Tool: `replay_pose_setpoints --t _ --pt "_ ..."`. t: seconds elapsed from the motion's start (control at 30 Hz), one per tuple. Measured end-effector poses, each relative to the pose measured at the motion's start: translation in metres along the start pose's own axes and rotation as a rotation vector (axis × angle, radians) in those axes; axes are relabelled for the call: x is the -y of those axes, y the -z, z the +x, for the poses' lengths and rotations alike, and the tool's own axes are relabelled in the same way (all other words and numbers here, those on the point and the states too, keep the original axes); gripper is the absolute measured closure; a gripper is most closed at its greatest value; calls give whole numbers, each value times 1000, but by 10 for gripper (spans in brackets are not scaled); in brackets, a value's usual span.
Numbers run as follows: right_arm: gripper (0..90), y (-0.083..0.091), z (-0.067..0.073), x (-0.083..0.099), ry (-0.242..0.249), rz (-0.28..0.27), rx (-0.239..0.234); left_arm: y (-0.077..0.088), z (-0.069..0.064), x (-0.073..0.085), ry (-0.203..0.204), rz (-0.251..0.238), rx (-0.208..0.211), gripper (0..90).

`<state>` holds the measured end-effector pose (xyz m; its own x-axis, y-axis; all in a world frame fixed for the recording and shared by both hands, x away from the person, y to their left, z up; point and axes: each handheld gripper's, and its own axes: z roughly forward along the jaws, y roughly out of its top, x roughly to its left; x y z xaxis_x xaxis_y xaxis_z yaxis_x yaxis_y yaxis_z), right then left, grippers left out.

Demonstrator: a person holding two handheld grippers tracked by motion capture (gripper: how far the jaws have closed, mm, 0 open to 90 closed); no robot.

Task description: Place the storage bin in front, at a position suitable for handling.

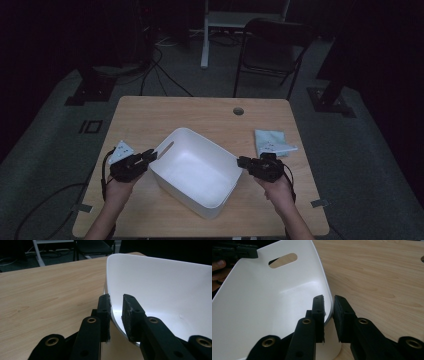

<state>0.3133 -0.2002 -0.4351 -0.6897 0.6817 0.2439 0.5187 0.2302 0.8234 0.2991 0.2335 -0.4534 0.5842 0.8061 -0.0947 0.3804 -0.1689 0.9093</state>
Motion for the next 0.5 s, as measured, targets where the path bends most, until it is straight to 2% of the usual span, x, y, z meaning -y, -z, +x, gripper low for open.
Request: replay_pose_setpoints --t 0.13,0.4,0.5 --pt "812 -3 -6 -3 -5 -2 -9 4 -1 1 -2 3 9 774" --pt "840 -14 -13 -10 14 18 -26 12 -10 3 -14 13 -8 774" --pt "840 -17 -17 -13 20 22 -37 16 -12 5 1 1 -2 784"
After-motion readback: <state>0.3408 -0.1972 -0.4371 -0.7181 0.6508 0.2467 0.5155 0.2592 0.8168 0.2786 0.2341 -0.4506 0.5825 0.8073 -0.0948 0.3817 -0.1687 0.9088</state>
